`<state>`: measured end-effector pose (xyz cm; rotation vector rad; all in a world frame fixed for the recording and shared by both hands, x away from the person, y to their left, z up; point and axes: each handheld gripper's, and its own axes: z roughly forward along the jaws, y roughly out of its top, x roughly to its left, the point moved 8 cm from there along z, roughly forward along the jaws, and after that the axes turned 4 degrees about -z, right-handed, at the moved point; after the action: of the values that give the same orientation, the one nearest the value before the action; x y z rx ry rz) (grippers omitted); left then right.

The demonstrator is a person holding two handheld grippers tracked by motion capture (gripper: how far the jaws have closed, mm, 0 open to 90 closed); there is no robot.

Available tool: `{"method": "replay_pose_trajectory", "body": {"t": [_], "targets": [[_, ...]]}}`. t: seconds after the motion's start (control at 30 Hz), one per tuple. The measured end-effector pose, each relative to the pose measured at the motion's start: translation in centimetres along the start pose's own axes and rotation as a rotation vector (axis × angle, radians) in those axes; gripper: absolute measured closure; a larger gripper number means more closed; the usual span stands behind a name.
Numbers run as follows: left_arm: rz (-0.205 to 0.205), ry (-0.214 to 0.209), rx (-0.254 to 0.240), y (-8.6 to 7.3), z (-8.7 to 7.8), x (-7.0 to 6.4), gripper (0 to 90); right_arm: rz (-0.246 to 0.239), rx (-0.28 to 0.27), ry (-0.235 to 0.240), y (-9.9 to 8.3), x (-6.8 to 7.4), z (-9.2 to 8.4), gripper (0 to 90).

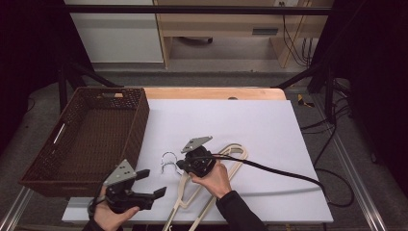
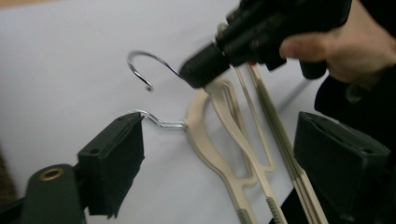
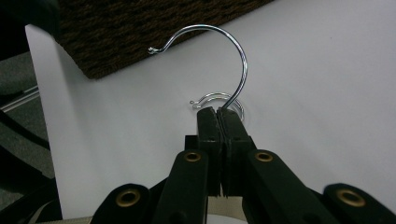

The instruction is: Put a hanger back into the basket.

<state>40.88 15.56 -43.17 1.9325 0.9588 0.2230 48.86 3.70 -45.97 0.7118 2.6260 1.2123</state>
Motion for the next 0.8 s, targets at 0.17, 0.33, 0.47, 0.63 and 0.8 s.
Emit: {"method": "replay_pose_trajectory", "body": {"t": [0.17, 0.33, 0.47, 0.63, 0.8], "targets": [[-0.039, -0.033, 0.109, -1.9, 3.4, -0.8, 26.1, -0.015, -0.012, 0.011, 0.2, 0.1, -0.3, 89.2], [-0.086, -0.075, 0.197, -2.9, 6.6, -1.2, 39.7, -0.016, -0.017, 0.005, 0.3, 0.1, -0.6, 89.2], [-0.101, -0.085, 0.215, -2.9, 7.5, -1.5, 48.5, -0.015, -0.019, 0.006, 0.3, 0.2, -0.6, 89.2], [-0.124, -0.084, 0.229, -3.0, 8.6, -1.6, 59.1, -0.018, -0.024, 0.005, 0.3, 0.2, -0.8, 89.2], [-0.145, -0.100, 0.226, -2.9, 8.7, -1.9, 70.9, -0.020, -0.029, 0.001, 0.4, 0.2, -0.8, 89.1]]}}
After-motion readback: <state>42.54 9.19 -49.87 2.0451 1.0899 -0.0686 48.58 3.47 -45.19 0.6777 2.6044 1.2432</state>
